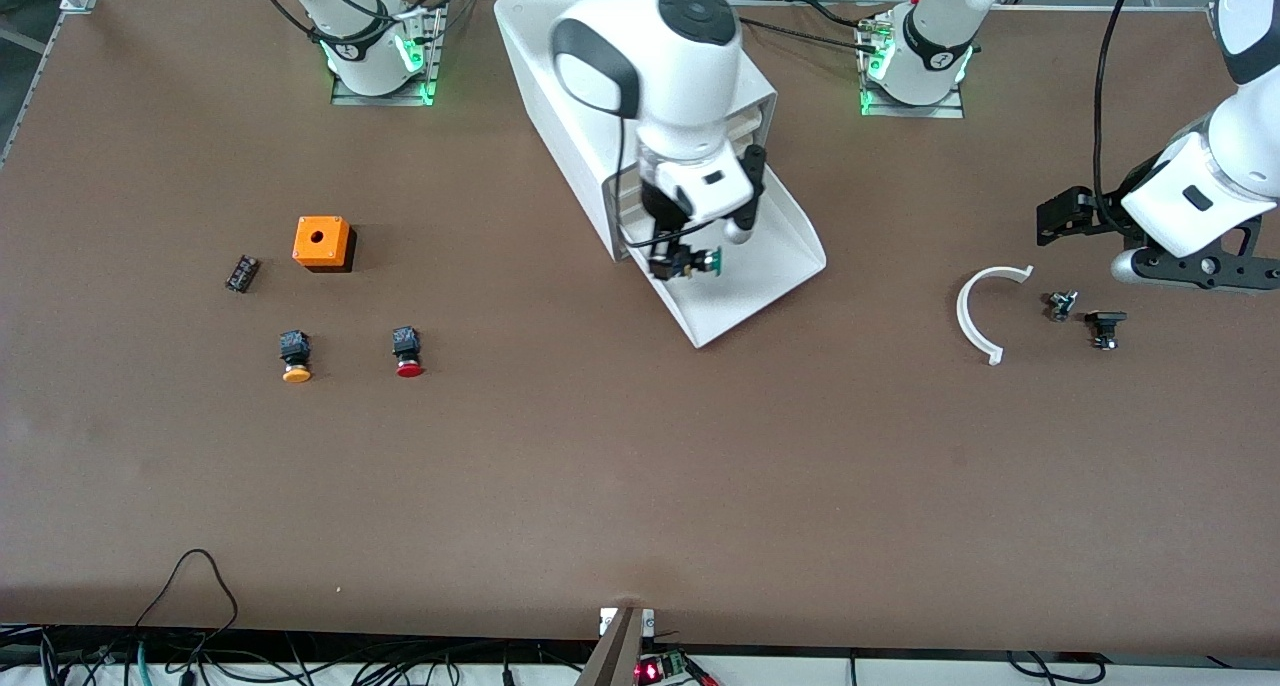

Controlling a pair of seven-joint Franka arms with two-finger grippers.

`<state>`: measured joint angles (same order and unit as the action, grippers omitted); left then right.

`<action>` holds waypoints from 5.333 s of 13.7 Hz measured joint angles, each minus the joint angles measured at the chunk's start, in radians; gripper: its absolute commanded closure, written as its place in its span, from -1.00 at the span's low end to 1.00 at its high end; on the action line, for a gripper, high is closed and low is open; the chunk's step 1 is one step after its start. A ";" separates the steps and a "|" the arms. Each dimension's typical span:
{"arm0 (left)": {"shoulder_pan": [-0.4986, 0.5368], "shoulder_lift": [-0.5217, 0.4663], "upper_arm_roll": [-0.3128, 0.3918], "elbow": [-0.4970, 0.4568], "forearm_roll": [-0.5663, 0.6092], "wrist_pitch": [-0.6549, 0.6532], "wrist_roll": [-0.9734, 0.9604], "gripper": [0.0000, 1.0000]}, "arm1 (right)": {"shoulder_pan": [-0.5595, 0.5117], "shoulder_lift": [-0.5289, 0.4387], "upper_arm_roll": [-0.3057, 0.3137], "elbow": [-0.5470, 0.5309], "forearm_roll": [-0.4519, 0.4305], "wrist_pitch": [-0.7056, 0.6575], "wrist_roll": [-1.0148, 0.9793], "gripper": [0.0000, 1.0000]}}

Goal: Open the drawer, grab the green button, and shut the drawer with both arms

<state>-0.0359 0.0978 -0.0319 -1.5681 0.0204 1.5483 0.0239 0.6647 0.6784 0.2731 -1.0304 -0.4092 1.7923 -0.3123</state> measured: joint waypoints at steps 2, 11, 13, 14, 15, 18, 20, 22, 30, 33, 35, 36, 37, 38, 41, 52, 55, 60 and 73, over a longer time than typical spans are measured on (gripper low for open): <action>-0.004 0.005 -0.003 0.000 0.000 0.000 0.000 -1.00 | -0.059 -0.031 -0.032 -0.023 0.025 -0.002 0.117 0.58; -0.010 0.207 -0.069 -0.199 -0.090 0.473 -0.103 -1.00 | -0.391 -0.110 -0.055 -0.418 0.252 0.093 0.284 0.58; -0.031 0.221 -0.101 -0.306 -0.109 0.633 -0.211 -1.00 | -0.392 -0.112 -0.054 -0.494 0.253 0.158 0.356 0.58; -0.051 0.228 -0.107 -0.347 -0.110 0.694 -0.271 -1.00 | -0.392 -0.112 -0.054 -0.528 0.253 0.193 0.399 0.58; -0.072 0.239 -0.113 -0.379 -0.113 0.744 -0.330 -1.00 | -0.393 -0.112 -0.054 -0.560 0.253 0.223 0.432 0.58; -0.163 0.290 -0.131 -0.454 -0.118 0.891 -0.539 -1.00 | -0.403 -0.112 -0.054 -0.644 0.253 0.284 0.479 0.56; -0.234 0.323 -0.136 -0.507 -0.118 0.969 -0.664 -1.00 | -0.409 -0.112 -0.054 -0.708 0.254 0.329 0.487 0.55; -0.276 0.342 -0.137 -0.538 -0.118 0.992 -0.749 -1.00 | -0.410 -0.111 -0.052 -0.757 0.254 0.361 0.507 0.53; -0.329 0.338 -0.311 -0.583 -0.119 0.973 -1.042 -1.00 | -0.410 -0.131 -0.046 -0.793 0.254 0.393 0.555 -1.00; -0.355 0.320 -0.337 -0.592 -0.119 0.943 -1.150 -1.00 | -0.411 -0.167 -0.035 -0.731 0.254 0.297 0.583 -1.00; -0.351 0.312 -0.334 -0.594 -0.119 0.935 -1.152 -1.00 | -0.411 -0.185 -0.031 -0.642 0.255 0.176 0.595 -1.00; -0.349 0.310 -0.341 -0.594 -0.119 0.932 -1.151 -1.00 | -0.411 -0.192 -0.031 -0.589 0.260 0.112 0.598 -1.00; -0.348 0.310 -0.362 -0.595 -0.118 0.926 -1.151 -1.00 | -0.413 -0.197 -0.031 -0.528 0.278 0.047 0.600 -1.00; -0.349 0.310 -0.388 -0.596 -0.118 0.924 -1.152 -1.00 | -0.415 -0.201 -0.033 -0.462 0.307 -0.015 0.602 -1.00; -0.353 0.308 -0.414 -0.598 -0.118 0.922 -1.157 -1.00 | -0.427 -0.225 -0.083 -0.305 0.383 -0.120 0.632 -1.00; 0.099 0.064 -0.310 -0.308 -0.119 0.545 -0.762 -1.00 | -0.545 -0.419 -0.336 -0.324 0.390 -0.244 0.579 -1.00; 0.117 -0.069 -0.214 -0.191 -0.115 0.254 -0.492 -1.00 | -0.598 -0.444 -0.345 -0.357 0.390 -0.249 0.443 -1.00; 0.120 -0.147 -0.174 -0.060 -0.057 0.016 -0.384 -1.00 | -0.602 -0.642 -0.378 -0.632 0.388 -0.156 0.391 -1.00; 0.101 -0.090 -0.158 -0.044 0.000 0.017 -0.234 -1.00 | -0.597 -0.670 -0.367 -0.656 0.388 -0.123 0.333 -1.00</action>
<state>0.0652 0.0075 -0.1897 -1.6124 0.0204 1.5651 -0.2097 0.0675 0.0088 -0.0936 -1.6866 -0.0210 1.6688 0.0204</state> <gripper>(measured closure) 0.000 0.000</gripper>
